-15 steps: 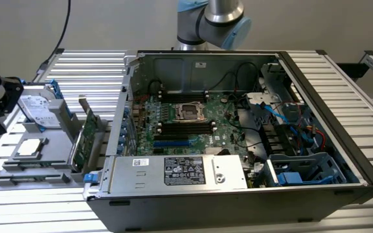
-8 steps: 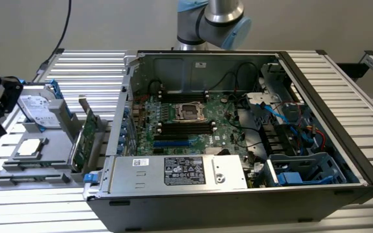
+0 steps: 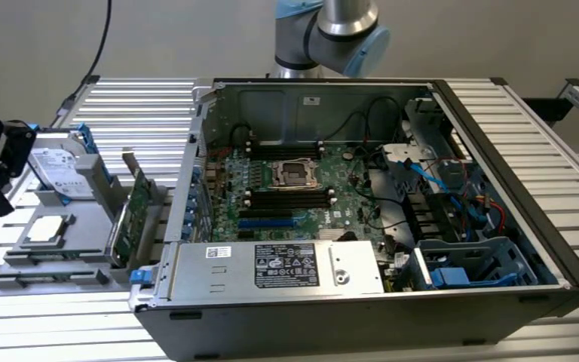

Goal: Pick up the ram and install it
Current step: 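Pick up the ram and move it above insertion slot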

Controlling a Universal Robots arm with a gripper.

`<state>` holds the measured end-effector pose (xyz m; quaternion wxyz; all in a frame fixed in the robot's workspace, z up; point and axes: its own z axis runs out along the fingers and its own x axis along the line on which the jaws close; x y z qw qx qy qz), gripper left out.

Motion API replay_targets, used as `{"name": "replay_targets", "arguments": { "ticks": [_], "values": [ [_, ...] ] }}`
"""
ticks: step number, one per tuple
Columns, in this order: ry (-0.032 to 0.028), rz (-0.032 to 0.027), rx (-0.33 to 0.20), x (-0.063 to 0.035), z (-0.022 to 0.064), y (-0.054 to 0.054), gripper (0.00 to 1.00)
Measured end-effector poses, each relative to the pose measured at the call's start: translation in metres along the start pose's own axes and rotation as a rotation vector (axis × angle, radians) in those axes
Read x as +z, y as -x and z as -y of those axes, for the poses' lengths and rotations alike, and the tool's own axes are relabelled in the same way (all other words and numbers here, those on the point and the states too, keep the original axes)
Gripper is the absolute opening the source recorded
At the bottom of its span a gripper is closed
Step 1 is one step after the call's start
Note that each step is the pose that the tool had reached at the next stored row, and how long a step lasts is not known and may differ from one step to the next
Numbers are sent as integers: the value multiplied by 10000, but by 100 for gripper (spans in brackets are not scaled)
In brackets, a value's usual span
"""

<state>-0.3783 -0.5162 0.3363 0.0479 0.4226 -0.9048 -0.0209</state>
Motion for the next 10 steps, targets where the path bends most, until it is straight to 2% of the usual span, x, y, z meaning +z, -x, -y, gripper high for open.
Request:
{"name": "replay_targets", "arguments": {
  "ticks": [5,10],
  "values": [
    [-124,-19,-906,44,4,3,11],
    [-202,-68,-1801,106,9,7,11]
  ]
}}
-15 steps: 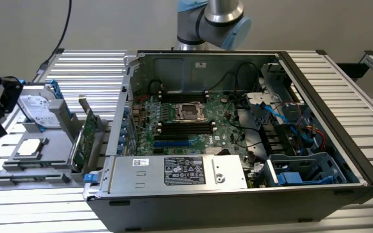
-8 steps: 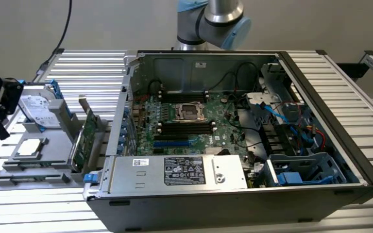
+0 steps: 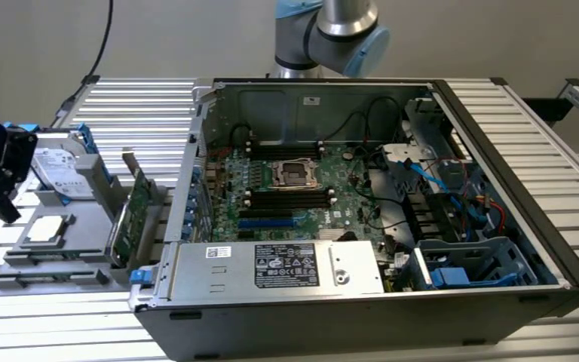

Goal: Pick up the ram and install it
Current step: 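Pick up the ram and move it above insertion slot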

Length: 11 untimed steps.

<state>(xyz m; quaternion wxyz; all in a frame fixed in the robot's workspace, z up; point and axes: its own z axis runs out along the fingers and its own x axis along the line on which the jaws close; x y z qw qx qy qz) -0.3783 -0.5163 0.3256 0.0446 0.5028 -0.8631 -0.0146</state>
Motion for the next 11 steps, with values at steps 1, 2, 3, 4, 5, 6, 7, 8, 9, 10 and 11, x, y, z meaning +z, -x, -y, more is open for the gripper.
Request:
{"name": "replay_targets", "arguments": {
  "ticks": [1,2,3,4,5,6,7,8,9,10,11],
  "values": [
    [-15,-8,-180,13,1,1,11],
    [-31,-17,-363,26,1,2,11],
    [-47,-24,-543,39,2,3,11],
    [-63,-34,-732,52,3,3,11],
    [-77,-43,-911,64,4,4,11],
    [-92,-51,-1091,76,5,5,11],
    [-107,-59,-1269,88,6,5,11],
    [-122,-66,-1450,101,6,6,11],
    [-138,-74,-1644,115,7,7,11],
    [-152,-81,-1824,127,8,8,11],
    [-166,-89,-1998,139,9,8,11]
  ]
}}
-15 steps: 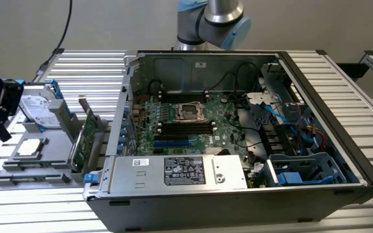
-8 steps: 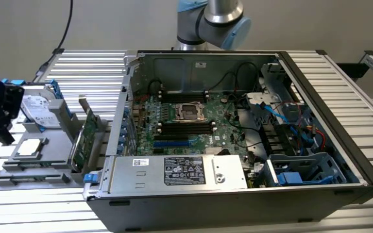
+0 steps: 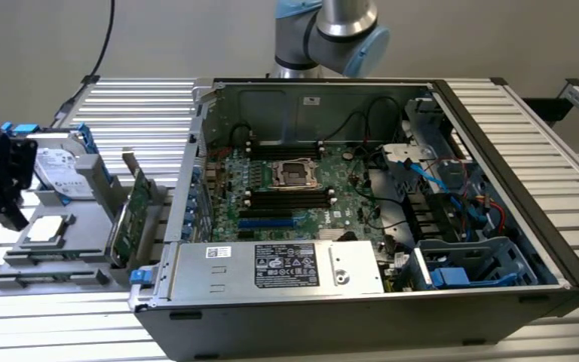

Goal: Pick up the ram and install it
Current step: 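Pick up the ram and move it above insertion slot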

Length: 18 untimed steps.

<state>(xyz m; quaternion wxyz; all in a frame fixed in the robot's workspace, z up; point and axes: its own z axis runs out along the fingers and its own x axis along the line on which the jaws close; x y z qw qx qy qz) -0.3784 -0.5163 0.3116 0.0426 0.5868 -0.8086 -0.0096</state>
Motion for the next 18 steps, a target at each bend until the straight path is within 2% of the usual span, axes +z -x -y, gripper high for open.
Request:
{"name": "replay_targets", "arguments": {
  "ticks": [14,16,18],
  "values": [
    [-167,-65,-2535,148,7,8,11],
    [-179,-86,-2809,150,1,8,11],
    [-183,-87,-2859,152,1,7,12]
  ]
}}
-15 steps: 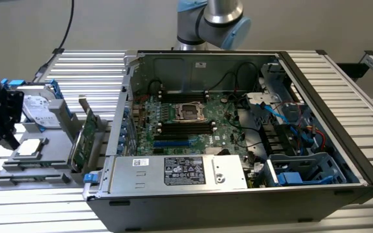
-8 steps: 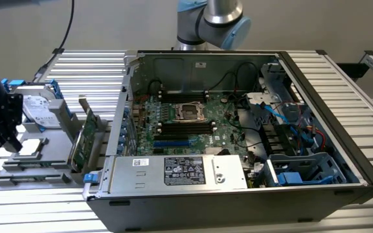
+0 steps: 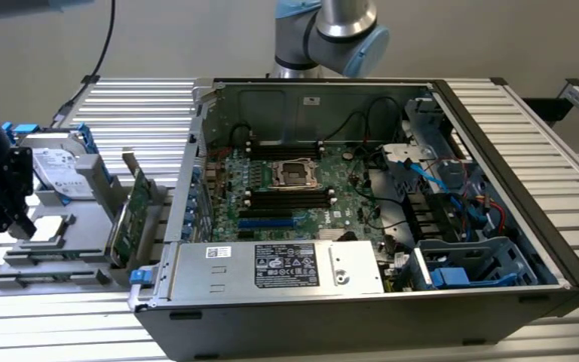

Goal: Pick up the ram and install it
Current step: 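Pick up the ram and move it above insertion slot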

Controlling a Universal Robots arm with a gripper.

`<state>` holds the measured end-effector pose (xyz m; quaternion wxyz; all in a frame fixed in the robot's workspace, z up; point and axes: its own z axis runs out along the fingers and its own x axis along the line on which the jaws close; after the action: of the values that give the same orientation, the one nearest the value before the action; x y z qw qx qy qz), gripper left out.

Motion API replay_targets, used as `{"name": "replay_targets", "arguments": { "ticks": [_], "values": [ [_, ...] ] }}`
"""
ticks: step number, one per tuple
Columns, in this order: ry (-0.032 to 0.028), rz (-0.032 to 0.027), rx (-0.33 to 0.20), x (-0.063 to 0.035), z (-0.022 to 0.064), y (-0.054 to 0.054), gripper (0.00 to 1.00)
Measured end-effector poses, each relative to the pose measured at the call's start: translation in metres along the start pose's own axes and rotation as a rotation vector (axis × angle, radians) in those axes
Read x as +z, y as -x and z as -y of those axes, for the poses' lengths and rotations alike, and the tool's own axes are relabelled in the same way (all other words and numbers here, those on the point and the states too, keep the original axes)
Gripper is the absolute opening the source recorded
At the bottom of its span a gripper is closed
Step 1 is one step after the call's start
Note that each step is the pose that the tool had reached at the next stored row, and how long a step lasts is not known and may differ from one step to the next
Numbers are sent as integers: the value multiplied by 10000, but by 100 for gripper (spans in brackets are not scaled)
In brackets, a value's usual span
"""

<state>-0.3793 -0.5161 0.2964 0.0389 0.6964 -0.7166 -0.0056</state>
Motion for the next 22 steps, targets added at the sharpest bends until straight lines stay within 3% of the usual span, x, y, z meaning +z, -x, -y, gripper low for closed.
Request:
{"name": "replay_targets", "arguments": {
  "ticks": [3,5,6,7,14,22],
  "values": [
    [0,0,-1,0,0,0,16],
    [0,0,-1,0,0,0,29],
    [0,0,-2,2,0,0,29],
    [-4,3,-1,15,1,0,36],
    [-6,-1,-31,144,-47,-17,36],
    [-10,-8,-132,289,-43,-12,36]
  ]
}}
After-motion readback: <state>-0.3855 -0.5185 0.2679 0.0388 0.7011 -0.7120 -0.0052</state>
